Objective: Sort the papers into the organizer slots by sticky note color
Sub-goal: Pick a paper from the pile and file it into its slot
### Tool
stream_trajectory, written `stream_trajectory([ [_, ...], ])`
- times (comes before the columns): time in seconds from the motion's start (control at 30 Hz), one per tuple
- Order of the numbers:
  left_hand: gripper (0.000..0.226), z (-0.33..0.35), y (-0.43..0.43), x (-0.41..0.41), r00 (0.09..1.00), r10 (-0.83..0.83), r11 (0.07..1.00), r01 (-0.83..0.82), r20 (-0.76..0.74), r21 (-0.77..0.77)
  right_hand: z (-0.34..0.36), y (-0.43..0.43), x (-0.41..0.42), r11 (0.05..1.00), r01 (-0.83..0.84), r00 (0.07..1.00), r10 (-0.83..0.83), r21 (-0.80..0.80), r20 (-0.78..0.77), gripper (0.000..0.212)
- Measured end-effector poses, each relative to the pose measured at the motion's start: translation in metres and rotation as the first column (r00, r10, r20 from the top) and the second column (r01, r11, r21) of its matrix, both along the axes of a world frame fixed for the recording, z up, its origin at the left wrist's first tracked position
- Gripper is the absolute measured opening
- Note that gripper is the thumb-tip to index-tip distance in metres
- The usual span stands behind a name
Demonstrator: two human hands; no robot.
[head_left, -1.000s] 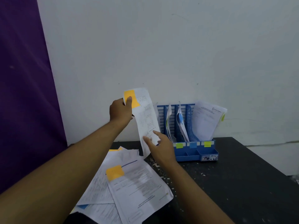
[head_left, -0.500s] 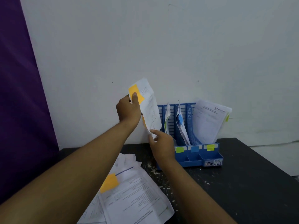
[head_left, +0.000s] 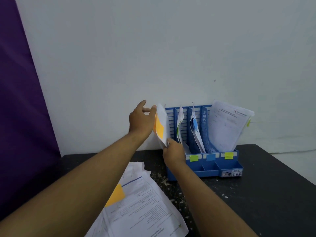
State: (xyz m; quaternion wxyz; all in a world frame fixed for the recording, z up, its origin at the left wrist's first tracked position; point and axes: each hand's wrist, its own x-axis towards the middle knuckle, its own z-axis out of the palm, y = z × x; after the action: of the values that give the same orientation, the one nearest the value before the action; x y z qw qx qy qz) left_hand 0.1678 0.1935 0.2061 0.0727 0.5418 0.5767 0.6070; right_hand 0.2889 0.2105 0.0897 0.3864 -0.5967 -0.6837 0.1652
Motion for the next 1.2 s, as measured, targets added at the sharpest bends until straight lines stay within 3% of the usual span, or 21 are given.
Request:
stream_trajectory([
  [0.13,0.065,-0.004,-0.005,-0.005,1.0,0.0,0.999,0.0,-0.007,-0.039,-0.005,-0.002,0.001,1.0,-0.013,0.998,0.013,0.007,0.069,0.037],
  [0.2,0.056,-0.005,-0.011,-0.005,1.0,0.013,0.999,-0.014,-0.012,-0.043,-0.002,-0.006,0.001,1.0,-0.022,1.0,0.022,0.004,0.018,0.041],
  [0.37,0.028,-0.022,-0.043,-0.013,0.999,0.016,0.999,-0.015,0.03,-0.031,0.007,-0.03,0.001,0.996,-0.015,0.992,0.026,0.092,-0.121,0.038],
  [0.5,0.009,-0.075,-0.086,-0.043,0.992,0.11,0.991,-0.115,-0.068,-0.074,-0.011,-0.066,0.0,0.988,-0.051,0.992,0.067,0.148,-0.109,0.036],
  [0.7,0.018,-0.174,-0.158,-0.093,0.97,0.202,0.935,-0.232,-0.133,-0.27,-0.067,-0.126,0.004,0.99,-0.139,0.987,0.137,0.014,0.089,0.038],
  [0.9,0.036,-0.22,-0.203,-0.1,0.947,0.14,0.842,-0.268,-0.29,-0.468,-0.08,-0.159,0.006,0.984,0.016,0.954,0.037,-0.175,0.297,0.065],
  [1.03,0.061,-0.236,-0.221,-0.09,0.957,0.079,0.827,-0.22,-0.28,-0.518,-0.083,-0.161,0.009,0.974,0.042,0.975,0.009,-0.224,0.223,0.068],
  [1.2,0.07,-0.242,-0.234,-0.088,0.966,0.037,0.837,-0.17,-0.257,-0.52,-0.085,-0.168,0.007,0.982,0.032,0.998,-0.042,-0.186,-0.051,0.055],
])
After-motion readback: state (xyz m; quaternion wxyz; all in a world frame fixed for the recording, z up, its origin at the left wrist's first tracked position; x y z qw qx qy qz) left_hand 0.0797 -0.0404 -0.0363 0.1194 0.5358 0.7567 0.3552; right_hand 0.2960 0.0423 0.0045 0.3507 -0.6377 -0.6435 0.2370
